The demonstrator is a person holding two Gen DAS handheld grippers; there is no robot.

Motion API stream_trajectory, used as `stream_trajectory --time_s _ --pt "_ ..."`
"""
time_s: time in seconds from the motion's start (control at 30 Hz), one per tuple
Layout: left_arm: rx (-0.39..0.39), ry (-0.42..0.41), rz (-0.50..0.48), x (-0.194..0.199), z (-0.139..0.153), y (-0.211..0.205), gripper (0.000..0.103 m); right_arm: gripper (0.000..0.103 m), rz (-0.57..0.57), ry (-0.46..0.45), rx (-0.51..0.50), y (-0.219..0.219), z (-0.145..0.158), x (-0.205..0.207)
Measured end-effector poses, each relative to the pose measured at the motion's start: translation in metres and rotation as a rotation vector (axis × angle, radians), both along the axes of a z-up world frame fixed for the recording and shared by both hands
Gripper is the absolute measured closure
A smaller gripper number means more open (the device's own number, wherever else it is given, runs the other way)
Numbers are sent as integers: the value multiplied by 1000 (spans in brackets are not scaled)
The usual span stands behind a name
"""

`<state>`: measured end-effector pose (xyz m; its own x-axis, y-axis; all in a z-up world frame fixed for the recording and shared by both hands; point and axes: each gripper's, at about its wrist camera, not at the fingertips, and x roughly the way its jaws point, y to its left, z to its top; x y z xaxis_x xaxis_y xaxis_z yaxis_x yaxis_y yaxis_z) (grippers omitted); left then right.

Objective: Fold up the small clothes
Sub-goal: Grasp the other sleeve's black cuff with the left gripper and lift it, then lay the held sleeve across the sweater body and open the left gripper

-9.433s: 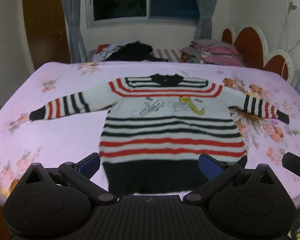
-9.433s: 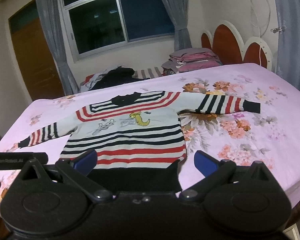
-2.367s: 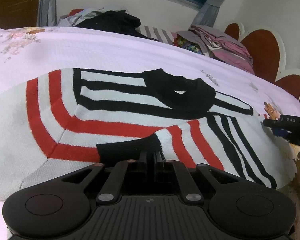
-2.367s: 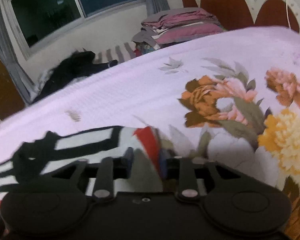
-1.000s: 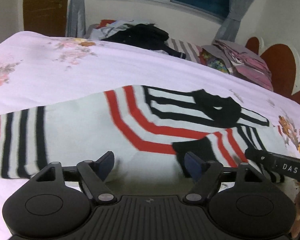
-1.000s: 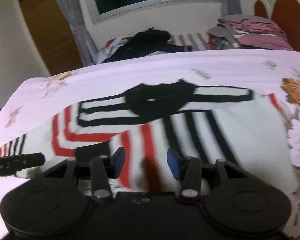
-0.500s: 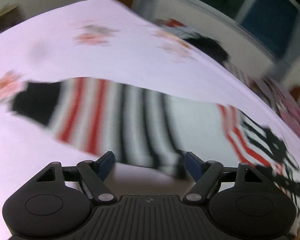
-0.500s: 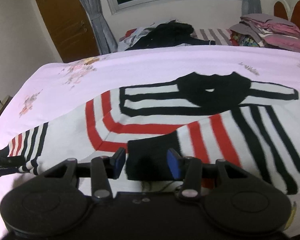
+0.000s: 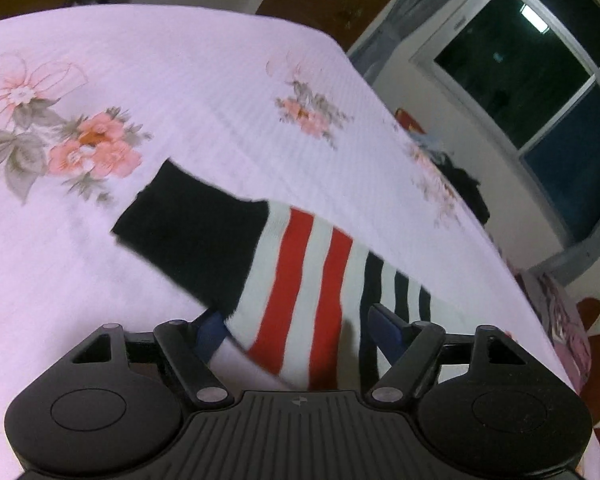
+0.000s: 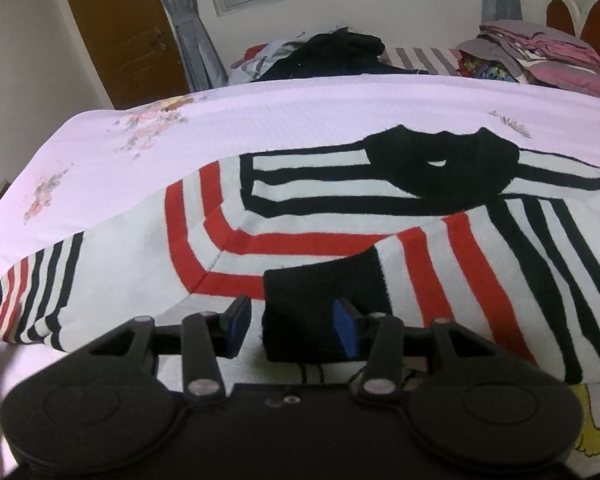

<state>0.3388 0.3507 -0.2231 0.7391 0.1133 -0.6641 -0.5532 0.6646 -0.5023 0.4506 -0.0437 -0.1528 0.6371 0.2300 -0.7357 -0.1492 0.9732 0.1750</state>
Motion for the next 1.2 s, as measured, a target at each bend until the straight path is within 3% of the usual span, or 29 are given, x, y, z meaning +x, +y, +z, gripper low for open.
stream_trajectory --time_s 0.03,0.1,0.13,0.23,0.33,0.57,0.73,0.93,1.0,1.07,1.13,1.2 --pt "0 -3 5 4 -2 2 56 58 -4 0 -1 0 0 0" --pt "-30 1 40 11 -9 11 90 60 -11 -7 -5 -2 1 1" --pt "-39 0 54 10 -9 14 93 61 -15 -14 -14 -2 2 0" --pt "-10 -31 48 12 -2 11 97 67 -43 -48 -34 -6 6 -3" --pt "24 -87 -18 22 18 -6 97 66 -67 32 -48 -12 -10 5" --pt "89 -222 -310 67 76 -97 97 64 -75 -35 49 -31 11 -2" --pt "53 -283 -537 99 91 -192 97 63 -128 -65 70 -69 28 -15" --pt "53 -239 -792 122 64 -307 97 58 -220 -62 79 -126 33 -37" --pt "44 -152 -882 128 48 -335 97 58 -235 -46 71 -139 30 -41" --pt "91 -78 -946 124 39 -357 97 57 -242 -27 81 -149 27 -45" --pt "137 -65 -966 114 40 -364 86 53 -241 -21 98 -154 25 -47" --pt "147 -73 -935 107 44 -360 28 47 -235 -30 103 -154 26 -48"
